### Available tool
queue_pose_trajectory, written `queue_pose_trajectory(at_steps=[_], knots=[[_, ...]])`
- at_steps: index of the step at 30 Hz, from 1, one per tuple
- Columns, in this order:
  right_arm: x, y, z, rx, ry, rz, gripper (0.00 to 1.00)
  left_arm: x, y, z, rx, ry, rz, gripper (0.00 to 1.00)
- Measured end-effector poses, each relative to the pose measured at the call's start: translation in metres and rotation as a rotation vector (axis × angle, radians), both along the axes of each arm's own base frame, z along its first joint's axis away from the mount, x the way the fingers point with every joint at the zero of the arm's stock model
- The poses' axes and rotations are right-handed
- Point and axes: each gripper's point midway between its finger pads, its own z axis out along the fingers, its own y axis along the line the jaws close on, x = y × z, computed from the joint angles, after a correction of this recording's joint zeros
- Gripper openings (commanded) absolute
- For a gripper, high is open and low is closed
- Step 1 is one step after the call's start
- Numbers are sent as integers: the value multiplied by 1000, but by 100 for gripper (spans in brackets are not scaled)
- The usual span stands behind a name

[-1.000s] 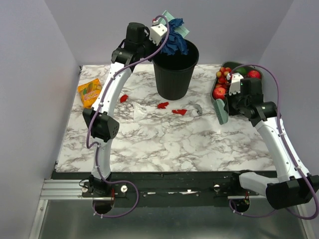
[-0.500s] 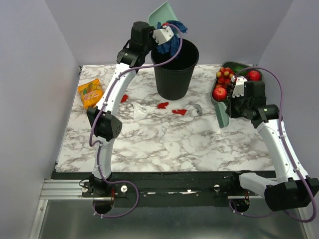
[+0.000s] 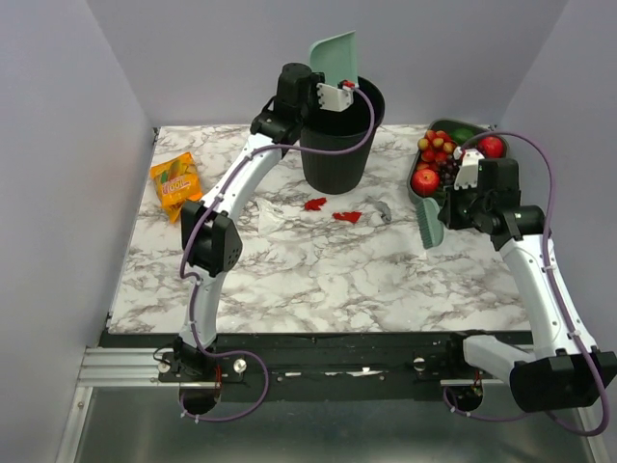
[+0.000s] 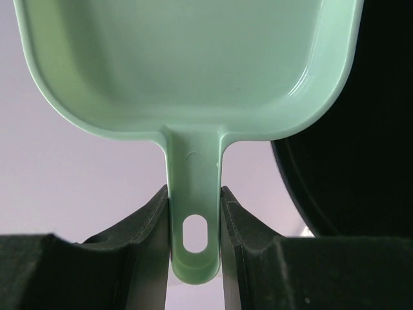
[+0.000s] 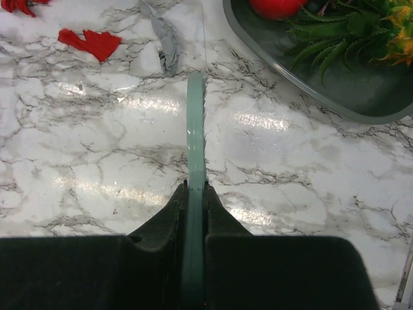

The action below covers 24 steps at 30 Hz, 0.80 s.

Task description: Sweep away the paper scraps from the table

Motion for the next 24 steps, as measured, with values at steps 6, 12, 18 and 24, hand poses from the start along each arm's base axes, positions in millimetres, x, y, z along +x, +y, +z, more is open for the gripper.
queue_pose_trajectory(at_steps=[6, 12, 18, 24], knots=[[-1, 6, 0, 4, -2, 60, 1, -4, 2, 44, -52, -104, 29, 0], [24, 15, 10, -73, -33, 188, 1, -51, 31, 108, -269, -139, 81, 0], [61, 45, 21, -265, -160, 458, 1, -153, 120, 112, -553, 23, 180, 0], [95, 78, 11, -465, -281, 686, 1, -235, 158, -12, -634, 382, 302, 0]])
